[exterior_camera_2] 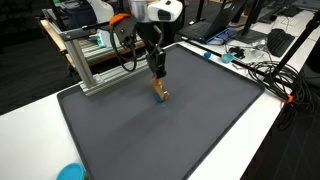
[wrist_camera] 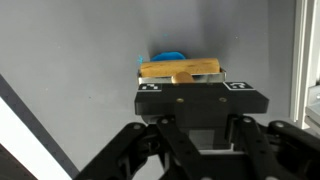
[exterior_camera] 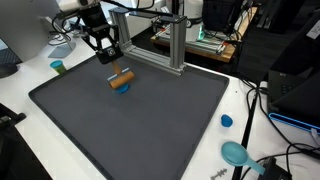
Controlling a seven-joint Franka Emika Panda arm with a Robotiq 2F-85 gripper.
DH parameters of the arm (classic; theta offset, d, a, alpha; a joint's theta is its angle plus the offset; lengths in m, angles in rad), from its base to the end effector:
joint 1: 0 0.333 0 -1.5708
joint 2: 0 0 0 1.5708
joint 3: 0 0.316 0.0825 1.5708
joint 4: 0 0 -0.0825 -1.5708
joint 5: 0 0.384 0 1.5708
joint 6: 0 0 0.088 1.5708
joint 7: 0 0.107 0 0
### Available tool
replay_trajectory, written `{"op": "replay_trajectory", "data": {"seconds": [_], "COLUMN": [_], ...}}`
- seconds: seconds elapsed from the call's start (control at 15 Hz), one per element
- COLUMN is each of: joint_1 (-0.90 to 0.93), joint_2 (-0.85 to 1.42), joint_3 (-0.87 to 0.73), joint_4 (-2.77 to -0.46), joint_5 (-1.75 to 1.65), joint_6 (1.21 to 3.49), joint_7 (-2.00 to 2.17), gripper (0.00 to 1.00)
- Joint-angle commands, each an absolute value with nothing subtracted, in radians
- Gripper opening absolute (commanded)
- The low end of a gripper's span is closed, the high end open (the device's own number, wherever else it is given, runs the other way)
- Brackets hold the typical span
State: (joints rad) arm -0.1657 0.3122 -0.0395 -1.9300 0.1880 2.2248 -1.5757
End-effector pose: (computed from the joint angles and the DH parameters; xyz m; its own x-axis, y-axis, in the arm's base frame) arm 0.6025 -0.1183 0.3261 0.3079 0.9419 0.1346 0.9512 -0.3076 -0.0235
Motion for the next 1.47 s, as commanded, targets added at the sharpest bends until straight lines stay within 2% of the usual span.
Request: {"op": "replay_trajectory", "data": {"seconds": [0.0, 0.87, 0.93, 1.2, 1.27, 1.4], "joint_1": [-0.167, -0.164, -0.174, -0.174, -0.17, -0.168], "joint_2": [0.326, 0.449, 0.381, 0.391, 0.394, 0.395], "joint_3": [-0.029, -0.007, -0.004, -0.004, -0.008, -0.004], "joint_4": [-1.919, -1.84, -1.872, -1.857, -1.861, -1.888], "joint_5": [0.163, 0.115, 0.129, 0.127, 0.123, 0.126], "joint_6": [2.276, 2.23, 2.236, 2.223, 2.257, 2.32], "joint_7": [-1.564, -1.536, -1.553, -1.549, -1.531, -1.538], "gripper": [0.22, 0.22, 0.47, 0.47, 0.22, 0.22]}}
